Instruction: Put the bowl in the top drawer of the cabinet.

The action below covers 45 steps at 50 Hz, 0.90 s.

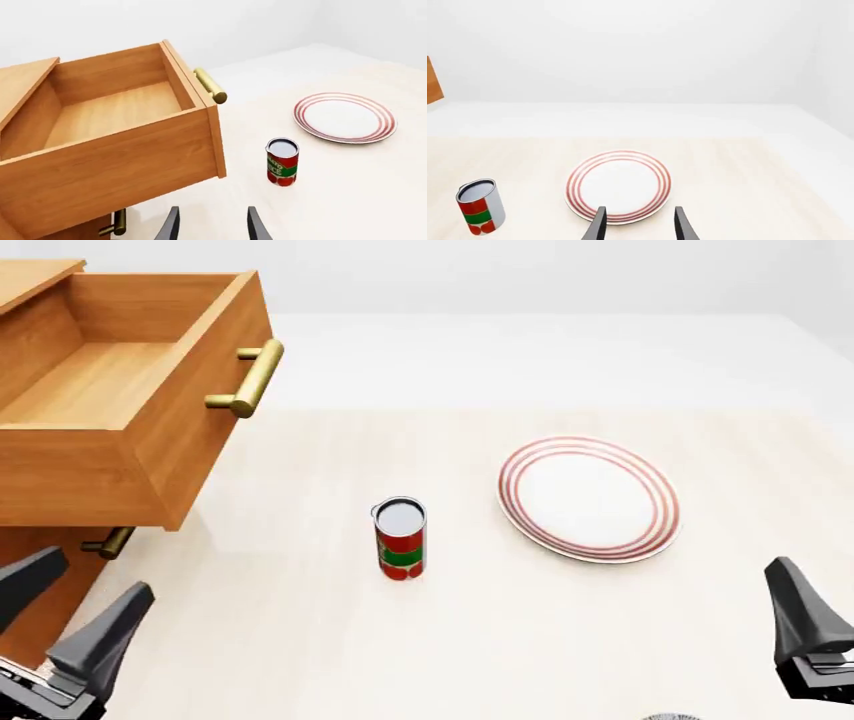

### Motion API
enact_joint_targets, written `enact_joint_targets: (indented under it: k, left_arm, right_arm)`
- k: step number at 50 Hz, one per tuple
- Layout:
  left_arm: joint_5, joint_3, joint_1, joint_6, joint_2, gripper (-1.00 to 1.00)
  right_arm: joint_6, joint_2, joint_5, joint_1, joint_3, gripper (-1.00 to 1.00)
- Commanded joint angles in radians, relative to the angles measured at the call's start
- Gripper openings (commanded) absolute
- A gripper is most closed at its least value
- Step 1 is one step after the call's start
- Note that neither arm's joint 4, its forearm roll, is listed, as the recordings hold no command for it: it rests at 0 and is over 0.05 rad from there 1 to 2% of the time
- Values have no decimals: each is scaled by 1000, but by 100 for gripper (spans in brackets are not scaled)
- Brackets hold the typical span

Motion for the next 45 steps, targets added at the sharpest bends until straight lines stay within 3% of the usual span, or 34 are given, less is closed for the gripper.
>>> enact_joint_targets:
  k: [1, 19, 32, 45]
  left_arm:
    - [104, -72, -155, 5, 18, 100]
    - [77, -139, -354, 40, 185, 100]
    - [6, -165, -415, 62, 304, 100]
    - [-49, -249, -491, 47, 460, 100]
  right_arm:
    - [0, -2, 2, -1, 0, 100]
    - [0, -2, 2, -1, 0, 100]
    - [0, -2, 2, -1, 0, 100]
    - [0, -2, 2, -1, 0, 100]
